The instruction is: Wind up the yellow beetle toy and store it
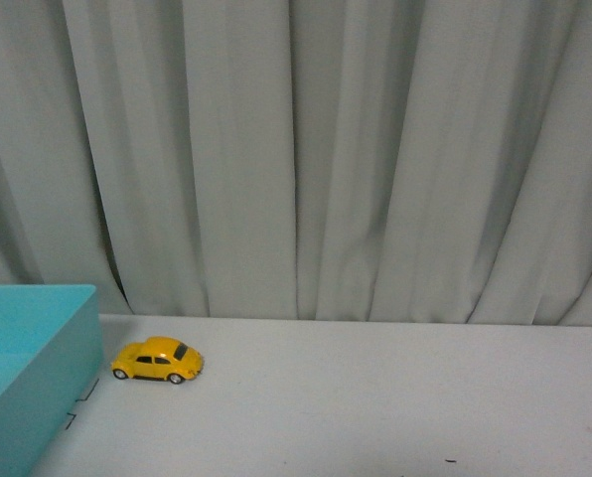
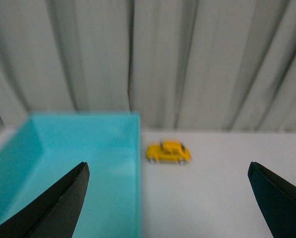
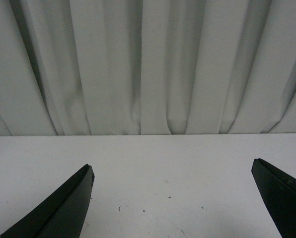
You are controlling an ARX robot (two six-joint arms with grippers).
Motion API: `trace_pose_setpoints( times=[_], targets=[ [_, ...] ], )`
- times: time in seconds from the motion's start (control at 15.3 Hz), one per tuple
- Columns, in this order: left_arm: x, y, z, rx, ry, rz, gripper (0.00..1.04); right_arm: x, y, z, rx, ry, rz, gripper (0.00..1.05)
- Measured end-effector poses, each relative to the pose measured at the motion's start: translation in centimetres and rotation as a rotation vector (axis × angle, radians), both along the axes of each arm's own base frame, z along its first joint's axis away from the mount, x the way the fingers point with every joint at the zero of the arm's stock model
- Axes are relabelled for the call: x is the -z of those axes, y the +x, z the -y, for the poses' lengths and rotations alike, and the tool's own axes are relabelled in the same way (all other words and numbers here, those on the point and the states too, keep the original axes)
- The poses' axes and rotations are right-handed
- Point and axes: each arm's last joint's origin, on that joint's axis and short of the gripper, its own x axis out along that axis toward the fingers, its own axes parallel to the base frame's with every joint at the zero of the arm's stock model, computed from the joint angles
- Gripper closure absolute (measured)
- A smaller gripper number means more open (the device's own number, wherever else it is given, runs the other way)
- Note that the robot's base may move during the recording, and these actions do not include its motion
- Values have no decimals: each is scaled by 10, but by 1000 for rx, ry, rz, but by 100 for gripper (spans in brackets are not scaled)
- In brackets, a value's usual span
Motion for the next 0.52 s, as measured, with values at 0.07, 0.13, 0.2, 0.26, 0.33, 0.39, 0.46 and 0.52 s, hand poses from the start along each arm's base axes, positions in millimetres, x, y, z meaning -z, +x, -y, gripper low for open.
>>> trace_pose_setpoints(
  times=[0.07, 0.13, 0.2, 0.26, 0.33, 0.39, 0.46, 0.52],
  targets=[
    [0, 1, 1, 8, -91, -218, 7, 0, 0, 0, 0, 0, 0, 7],
    [-11, 15, 6, -6, -205, -307, 7, 0, 0, 0, 0, 0, 0, 7],
    [-25, 28, 10, -5, -268, -281, 7, 0, 0, 0, 0, 0, 0, 7],
    [-35, 41, 14, 8, -298, -251, 7, 0, 0, 0, 0, 0, 0, 7],
    [-41, 60, 19, 12, -305, -233, 7, 0, 0, 0, 0, 0, 0, 7],
    [-39, 80, 22, 17, -296, -245, 7, 0, 0, 0, -2, 0, 0, 7],
    [-37, 97, 25, 38, -270, -259, 7, 0, 0, 0, 0, 0, 0, 7],
    [-37, 119, 25, 43, -233, -254, 7, 0, 0, 0, 0, 0, -1, 7]
  ],
)
